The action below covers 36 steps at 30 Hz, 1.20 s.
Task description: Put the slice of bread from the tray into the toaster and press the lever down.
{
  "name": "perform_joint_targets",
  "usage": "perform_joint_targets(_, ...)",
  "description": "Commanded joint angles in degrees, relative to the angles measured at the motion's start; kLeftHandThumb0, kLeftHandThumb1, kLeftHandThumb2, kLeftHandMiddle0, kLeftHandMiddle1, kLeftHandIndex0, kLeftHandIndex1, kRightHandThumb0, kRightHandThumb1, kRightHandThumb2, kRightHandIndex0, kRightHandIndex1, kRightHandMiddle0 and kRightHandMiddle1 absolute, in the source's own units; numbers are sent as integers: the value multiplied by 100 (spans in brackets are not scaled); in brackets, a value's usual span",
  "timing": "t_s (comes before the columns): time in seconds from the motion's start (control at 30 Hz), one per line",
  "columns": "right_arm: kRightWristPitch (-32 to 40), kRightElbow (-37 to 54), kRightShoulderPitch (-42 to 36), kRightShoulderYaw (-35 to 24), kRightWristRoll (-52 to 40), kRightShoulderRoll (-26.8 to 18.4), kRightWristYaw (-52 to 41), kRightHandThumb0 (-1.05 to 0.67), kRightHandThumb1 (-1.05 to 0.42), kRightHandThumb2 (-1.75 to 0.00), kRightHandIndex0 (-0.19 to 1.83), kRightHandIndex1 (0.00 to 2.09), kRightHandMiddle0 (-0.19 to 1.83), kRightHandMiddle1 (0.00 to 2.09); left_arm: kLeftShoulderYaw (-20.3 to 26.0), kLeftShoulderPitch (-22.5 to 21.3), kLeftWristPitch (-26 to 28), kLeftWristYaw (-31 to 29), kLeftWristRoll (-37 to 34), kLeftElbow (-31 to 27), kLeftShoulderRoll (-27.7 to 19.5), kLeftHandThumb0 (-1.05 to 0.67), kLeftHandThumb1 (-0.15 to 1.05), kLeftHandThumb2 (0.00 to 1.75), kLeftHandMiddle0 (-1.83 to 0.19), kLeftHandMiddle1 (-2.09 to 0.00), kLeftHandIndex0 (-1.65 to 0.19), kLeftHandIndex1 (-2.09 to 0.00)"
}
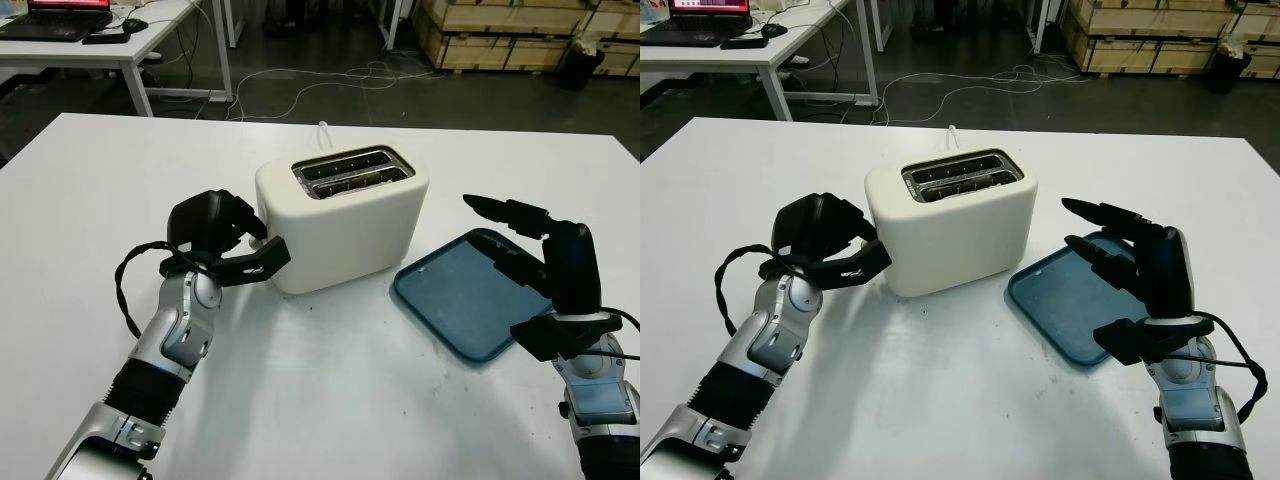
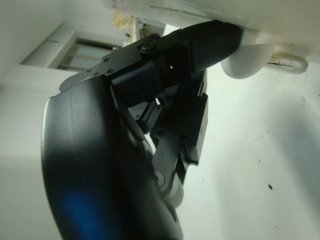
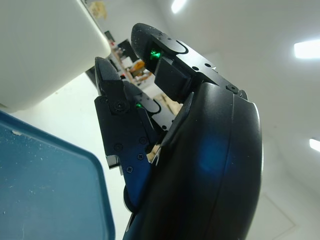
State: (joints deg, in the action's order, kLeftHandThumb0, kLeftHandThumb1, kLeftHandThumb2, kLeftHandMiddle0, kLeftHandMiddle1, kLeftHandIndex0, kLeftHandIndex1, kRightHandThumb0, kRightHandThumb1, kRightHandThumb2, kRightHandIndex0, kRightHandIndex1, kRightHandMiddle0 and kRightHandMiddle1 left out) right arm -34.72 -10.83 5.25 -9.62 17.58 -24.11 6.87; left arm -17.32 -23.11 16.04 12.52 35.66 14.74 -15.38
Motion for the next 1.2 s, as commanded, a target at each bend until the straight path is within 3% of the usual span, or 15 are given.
perform_joint_targets(0.0,172,154,-55,-94,-60,-96,-54,-20,-86,0,101,0,93,0,-1183,912,-17,-984,-198,1819,1142,-2,92,16,-62,-106,-103,0)
perform_joint_targets(0.23,54,55,-21,-72,-109,-138,-102,-22,-87,0,101,0,93,0,-1110,861,-220,-937,-228,1880,1108,-3,92,17,-60,-110,-102,-1)
perform_joint_targets(0.47,122,91,-4,-69,-116,-99,-140,-19,-87,0,102,0,93,0,-1078,756,134,-1112,-341,1723,1100,-5,92,21,-59,-111,-96,0)
perform_joint_targets(0.53,136,98,1,-60,-140,-81,-162,-19,-87,0,102,0,93,0,-1143,772,10,-1080,-285,1534,968,-4,92,19,-63,-113,-100,-3)
perform_joint_targets(0.63,135,112,15,-52,-108,-64,-139,-19,-87,0,101,0,92,0,-1166,948,5,-1072,-165,305,575,-5,92,18,-70,-118,-105,-6)
perform_joint_targets(0.67,138,116,20,-56,-110,-69,-142,-19,-87,0,100,0,92,0,-1219,936,149,-1205,-136,212,561,-5,92,17,-70,-118,-106,-6)
perform_joint_targets(0.77,137,109,14,-83,-87,-101,-131,-20,-87,0,100,0,92,0,-1516,938,199,-1469,-93,1003,823,-2,92,11,-63,-103,-101,-3)
perform_joint_targets(0.9,127,116,6,-102,-29,-157,-126,-22,-87,0,100,0,93,0,-1607,933,409,-1536,7,921,820,-4,92,14,-67,-96,-101,-2)
perform_joint_targets(1.17,41,0,29,-46,-167,-83,-173,-18,-87,0,101,0,93,0,-1335,839,475,-1420,-117,633,635,-6,92,17,-65,-117,-104,-3)
